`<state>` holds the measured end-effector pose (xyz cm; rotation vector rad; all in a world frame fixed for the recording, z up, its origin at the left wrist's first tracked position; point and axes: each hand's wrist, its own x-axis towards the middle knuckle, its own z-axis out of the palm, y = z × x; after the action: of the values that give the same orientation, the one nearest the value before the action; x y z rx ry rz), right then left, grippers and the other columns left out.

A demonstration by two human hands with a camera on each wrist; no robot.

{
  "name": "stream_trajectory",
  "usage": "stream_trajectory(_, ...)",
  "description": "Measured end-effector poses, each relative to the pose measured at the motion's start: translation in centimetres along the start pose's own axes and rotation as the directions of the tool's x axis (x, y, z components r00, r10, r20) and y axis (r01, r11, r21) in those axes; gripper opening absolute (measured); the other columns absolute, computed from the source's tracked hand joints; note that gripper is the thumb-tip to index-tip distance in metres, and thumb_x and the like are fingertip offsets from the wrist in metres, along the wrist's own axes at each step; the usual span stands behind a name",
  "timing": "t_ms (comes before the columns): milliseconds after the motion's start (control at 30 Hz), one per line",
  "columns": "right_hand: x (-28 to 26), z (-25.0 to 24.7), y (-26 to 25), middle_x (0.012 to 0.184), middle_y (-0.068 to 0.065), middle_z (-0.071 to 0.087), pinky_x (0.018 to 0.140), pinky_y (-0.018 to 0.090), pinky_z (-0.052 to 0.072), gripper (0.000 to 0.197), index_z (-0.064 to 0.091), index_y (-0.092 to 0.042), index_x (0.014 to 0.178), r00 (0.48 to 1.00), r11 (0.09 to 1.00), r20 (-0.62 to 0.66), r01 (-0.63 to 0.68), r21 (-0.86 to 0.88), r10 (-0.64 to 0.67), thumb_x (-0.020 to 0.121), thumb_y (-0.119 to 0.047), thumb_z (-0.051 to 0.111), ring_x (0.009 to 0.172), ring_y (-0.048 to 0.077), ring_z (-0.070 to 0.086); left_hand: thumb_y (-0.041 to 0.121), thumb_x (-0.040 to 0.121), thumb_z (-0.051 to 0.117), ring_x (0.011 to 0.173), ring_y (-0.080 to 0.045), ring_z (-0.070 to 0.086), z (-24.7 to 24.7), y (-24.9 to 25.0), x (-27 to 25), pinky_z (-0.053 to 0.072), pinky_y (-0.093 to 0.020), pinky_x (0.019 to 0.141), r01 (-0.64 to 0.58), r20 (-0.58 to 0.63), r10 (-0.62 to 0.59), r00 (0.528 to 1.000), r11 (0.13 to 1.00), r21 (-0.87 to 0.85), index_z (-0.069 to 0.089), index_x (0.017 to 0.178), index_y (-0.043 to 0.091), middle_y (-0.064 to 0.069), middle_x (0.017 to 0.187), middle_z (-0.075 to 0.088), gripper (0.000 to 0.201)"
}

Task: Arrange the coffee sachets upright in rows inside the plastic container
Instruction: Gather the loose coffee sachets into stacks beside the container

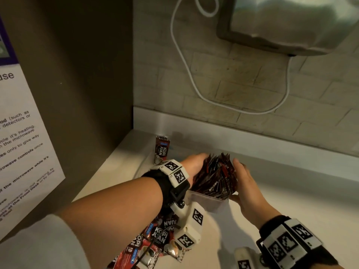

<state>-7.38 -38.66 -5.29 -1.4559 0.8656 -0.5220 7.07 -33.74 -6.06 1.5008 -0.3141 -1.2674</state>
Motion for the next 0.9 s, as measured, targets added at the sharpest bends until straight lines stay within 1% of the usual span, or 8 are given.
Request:
stream_trajectory(67, 0.2, 0.1, 0.3, 0.12, -0.003, 0.059, 0.091, 0.045, 0.048, 0.047, 0.044, -0.027, 0.128, 0.999, 1.0, 0.032, -0.016, 0.001, 0.016, 0.092, -0.057, 0.04, 0.111, 0.017, 0.057, 0.051, 0.091, 0.048, 0.112, -0.034, 0.061, 0.4, -0.1, -0.2, 0.045, -0.047, 0.102, 0.002, -0.018, -0.001, 1.0, 0.999, 0.035, 0.06, 0.126, 0.01, -0.016, 0.123, 0.064, 0.055)
stream_trajectory(133, 0.4, 0.1, 0.5, 0.123, -0.004, 0.061, 0.088, 0.044, 0.05, 0.054, 0.047, -0.031, 0.128, 0.998, 1.0, 0.054, -0.016, -0.01, 0.017, 0.087, -0.066, 0.042, 0.112, 0.017, 0.059, 0.064, 0.081, 0.043, 0.124, -0.035, 0.053, 0.3, -0.9, 2.5, 0.039, -0.048, 0.107, -0.011, -0.089, 0.017, 0.996, 0.998, 0.066, 0.052, 0.135, 0.013, -0.015, 0.137, 0.055, 0.075)
stream_trajectory(200, 0.6, 0.0, 0.8, 0.125, -0.006, 0.062, 0.09, 0.045, 0.051, 0.068, 0.051, -0.035, 0.127, 0.996, 1.0, 0.088, -0.023, -0.017, 0.024, 0.075, -0.078, 0.046, 0.114, 0.016, 0.06, 0.076, 0.066, 0.039, 0.129, -0.035, 0.047, 0.3, -1.5, 4.9, 0.035, -0.05, 0.11, 0.025, -0.09, -0.021, 0.996, 0.999, 0.044, 0.043, 0.143, 0.017, -0.014, 0.144, 0.048, 0.097)
stream_trajectory(300, 0.5, 0.0, 1.0, 0.126, -0.01, 0.062, 0.097, 0.048, 0.047, 0.079, 0.051, -0.037, 0.128, 0.991, 0.999, 0.13, -0.033, -0.017, 0.034, 0.065, -0.084, 0.049, 0.116, 0.014, 0.059, 0.076, 0.079, 0.036, 0.119, -0.035, 0.057, 0.9, -0.7, 2.3, 0.041, -0.05, 0.105, 0.033, -0.038, -0.033, 0.999, 0.999, 0.002, 0.051, 0.137, 0.015, -0.018, 0.133, 0.058, 0.085)
stream_trajectory(533, 0.4, 0.0, 0.7, 0.124, -0.01, 0.063, 0.096, 0.049, 0.047, 0.064, 0.051, -0.037, 0.128, 0.992, 0.997, 0.102, -0.071, -0.014, 0.072, 0.079, -0.076, 0.042, 0.115, 0.014, 0.06, 0.067, 0.093, 0.03, 0.118, -0.035, 0.057, 0.7, -0.3, 0.2, 0.042, -0.046, 0.104, 0.007, -0.007, -0.007, 1.0, 1.0, -0.001, 0.052, 0.137, 0.013, -0.019, 0.131, 0.058, 0.073)
stream_trajectory(733, 0.4, -0.1, 0.3, 0.121, -0.007, 0.065, 0.096, 0.051, 0.047, 0.061, 0.052, -0.035, 0.126, 0.994, 0.998, 0.086, -0.064, 0.008, 0.063, 0.081, -0.074, 0.038, 0.112, 0.016, 0.061, 0.078, 0.073, 0.037, 0.127, -0.035, 0.05, 0.9, -0.5, 1.8, 0.036, -0.052, 0.109, 0.018, -0.003, -0.018, 1.0, 0.997, -0.074, 0.044, 0.144, 0.018, -0.016, 0.142, 0.05, 0.093)
stream_trajectory(833, 0.4, -0.2, 0.1, 0.121, -0.006, 0.064, 0.098, 0.051, 0.045, 0.057, 0.051, -0.035, 0.126, 0.995, 0.998, 0.071, -0.068, -0.002, 0.068, 0.085, -0.071, 0.036, 0.112, 0.017, 0.061, 0.076, 0.077, 0.036, 0.128, -0.035, 0.048, 0.8, -0.4, 1.8, 0.035, -0.052, 0.11, 0.019, -0.026, -0.021, 0.999, 0.997, -0.07, 0.042, 0.145, 0.017, -0.016, 0.144, 0.048, 0.09)
stream_trajectory(900, 0.2, -0.1, -0.3, 0.121, -0.006, 0.062, 0.099, 0.049, 0.044, 0.048, 0.05, -0.036, 0.123, 0.996, 0.997, 0.053, -0.074, 0.001, 0.074, 0.089, -0.066, 0.034, 0.112, 0.017, 0.059, 0.078, 0.071, 0.037, 0.132, -0.035, 0.044, 0.7, -0.2, 1.4, 0.032, -0.053, 0.111, 0.026, -0.04, -0.029, 0.999, 0.997, -0.07, 0.037, 0.147, 0.018, -0.015, 0.147, 0.044, 0.098)
